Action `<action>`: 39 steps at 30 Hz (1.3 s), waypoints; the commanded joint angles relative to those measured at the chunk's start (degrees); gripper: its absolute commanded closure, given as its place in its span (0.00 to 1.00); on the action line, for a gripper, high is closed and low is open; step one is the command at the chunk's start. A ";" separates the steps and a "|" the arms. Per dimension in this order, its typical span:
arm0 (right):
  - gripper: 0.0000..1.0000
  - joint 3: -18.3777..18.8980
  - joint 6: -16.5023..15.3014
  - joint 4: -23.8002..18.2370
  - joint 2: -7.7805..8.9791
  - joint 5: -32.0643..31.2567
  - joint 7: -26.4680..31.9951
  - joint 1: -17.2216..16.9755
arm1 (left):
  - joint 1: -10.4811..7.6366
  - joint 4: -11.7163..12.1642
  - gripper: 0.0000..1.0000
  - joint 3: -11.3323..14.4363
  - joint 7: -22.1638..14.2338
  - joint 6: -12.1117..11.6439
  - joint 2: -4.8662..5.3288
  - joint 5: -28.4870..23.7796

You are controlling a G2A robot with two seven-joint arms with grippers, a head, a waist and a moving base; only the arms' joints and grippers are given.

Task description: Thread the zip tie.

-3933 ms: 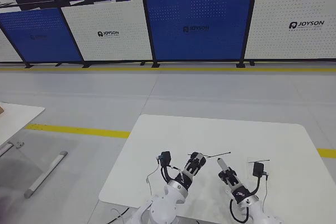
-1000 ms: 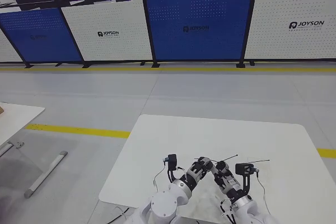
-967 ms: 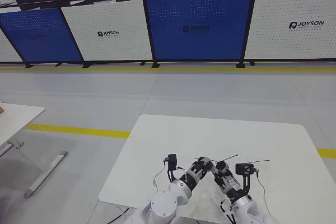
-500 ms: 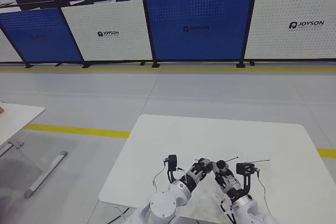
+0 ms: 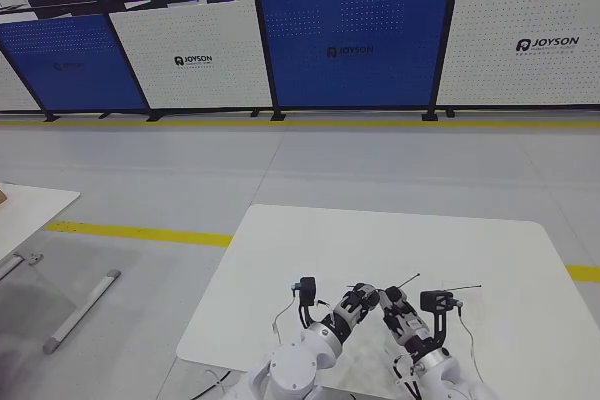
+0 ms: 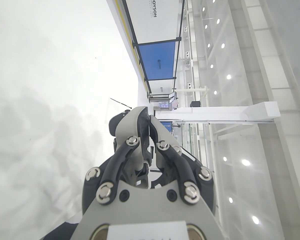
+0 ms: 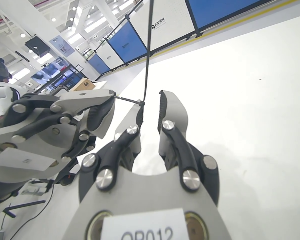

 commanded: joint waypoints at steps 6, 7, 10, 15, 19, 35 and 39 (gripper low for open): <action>1.00 -0.16 0.18 0.06 -0.05 -0.09 0.11 0.13 | -0.06 0.30 1.00 0.13 0.25 -0.01 0.02 0.21; 1.00 -0.16 0.21 0.09 -0.06 -0.07 0.10 0.14 | -0.07 0.32 1.00 0.14 0.28 -0.03 0.02 0.22; 1.00 -0.20 0.26 0.16 -0.08 -0.07 0.18 0.19 | -0.06 0.33 1.00 0.16 0.35 -0.31 0.02 0.15; 1.00 -0.42 0.30 0.49 -0.15 0.06 0.42 0.53 | 0.16 0.22 1.00 0.03 -0.53 -2.16 0.07 -0.71; 1.00 -0.56 0.35 0.66 -0.20 0.03 0.57 0.74 | 0.36 0.06 1.00 -0.16 -1.12 -3.21 0.15 -1.00; 0.95 -0.35 -0.45 0.29 -0.13 -0.33 -0.03 0.04 | 1.44 -1.13 1.00 -0.42 -1.90 -6.06 0.49 -0.79; 0.65 0.23 -0.74 0.09 0.00 -0.22 0.05 -0.44 | 1.01 -0.63 1.00 -0.21 -1.50 -5.28 0.45 -0.79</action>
